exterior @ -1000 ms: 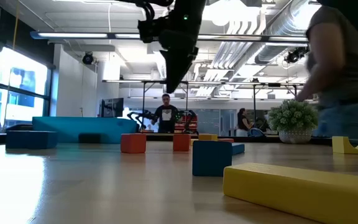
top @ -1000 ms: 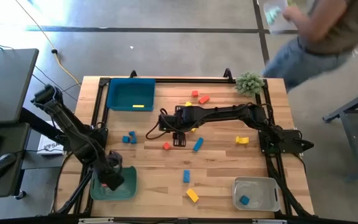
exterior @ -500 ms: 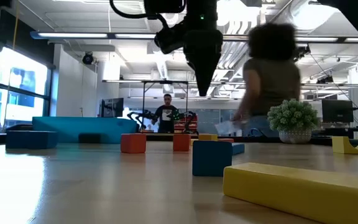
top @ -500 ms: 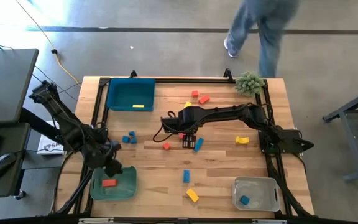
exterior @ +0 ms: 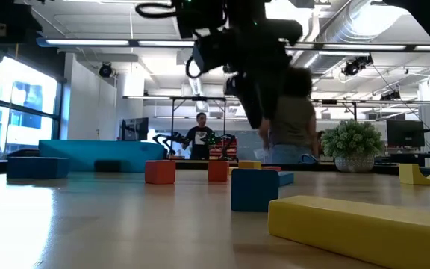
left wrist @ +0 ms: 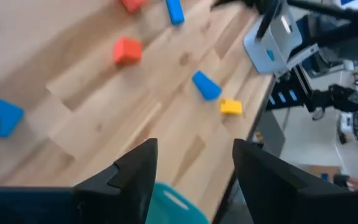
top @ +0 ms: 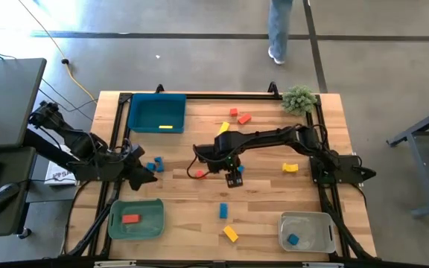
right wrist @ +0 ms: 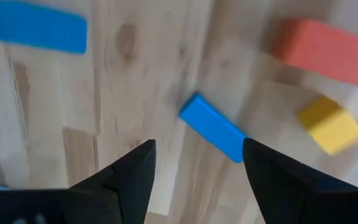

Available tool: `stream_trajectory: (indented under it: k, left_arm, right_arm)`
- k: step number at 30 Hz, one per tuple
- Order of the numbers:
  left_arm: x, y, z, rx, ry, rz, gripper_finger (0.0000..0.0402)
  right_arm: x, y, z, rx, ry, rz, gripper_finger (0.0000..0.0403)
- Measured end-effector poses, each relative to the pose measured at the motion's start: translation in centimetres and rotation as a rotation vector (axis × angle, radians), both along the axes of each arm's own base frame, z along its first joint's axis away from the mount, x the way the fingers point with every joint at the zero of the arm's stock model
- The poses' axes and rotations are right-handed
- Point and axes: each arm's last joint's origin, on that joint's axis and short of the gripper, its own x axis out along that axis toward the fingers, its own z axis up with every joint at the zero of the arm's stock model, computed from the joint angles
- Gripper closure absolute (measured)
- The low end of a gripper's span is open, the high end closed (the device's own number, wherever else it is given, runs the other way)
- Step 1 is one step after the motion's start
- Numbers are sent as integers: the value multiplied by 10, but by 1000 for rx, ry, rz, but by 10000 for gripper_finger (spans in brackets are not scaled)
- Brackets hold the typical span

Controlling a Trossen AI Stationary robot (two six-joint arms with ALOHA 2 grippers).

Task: Sort & place blocks by color
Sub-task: Put the top right blue block into the white bin

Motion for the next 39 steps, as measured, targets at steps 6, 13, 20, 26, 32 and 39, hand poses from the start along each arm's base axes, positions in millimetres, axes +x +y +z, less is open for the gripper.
stream_trajectory:
  k: [6, 13, 20, 26, 32, 39]
  left_arm:
    - [-2, 12, 4, 89, -29, 19, 204]
    - [-5, 24, 7, 176, -46, 25, 204]
    - [-8, 31, 9, 209, -55, -5, 204]
    - [-9, 32, 10, 205, -56, -8, 204]
    - [-9, 32, 9, 206, -53, -8, 204]
    - [-9, 32, 9, 207, -52, -7, 204]
  right_arm:
    - [-5, 3, -22, -6, 32, 94, 176]
    - [-9, 0, -40, -70, 47, 159, 176]
    - [-15, 3, -57, -87, 55, 272, 176]
    - [-16, 5, -69, -152, 32, 349, 176]
    - [-16, 5, -78, -164, 11, 345, 178]
    - [-15, 5, -79, -146, 1, 259, 249]
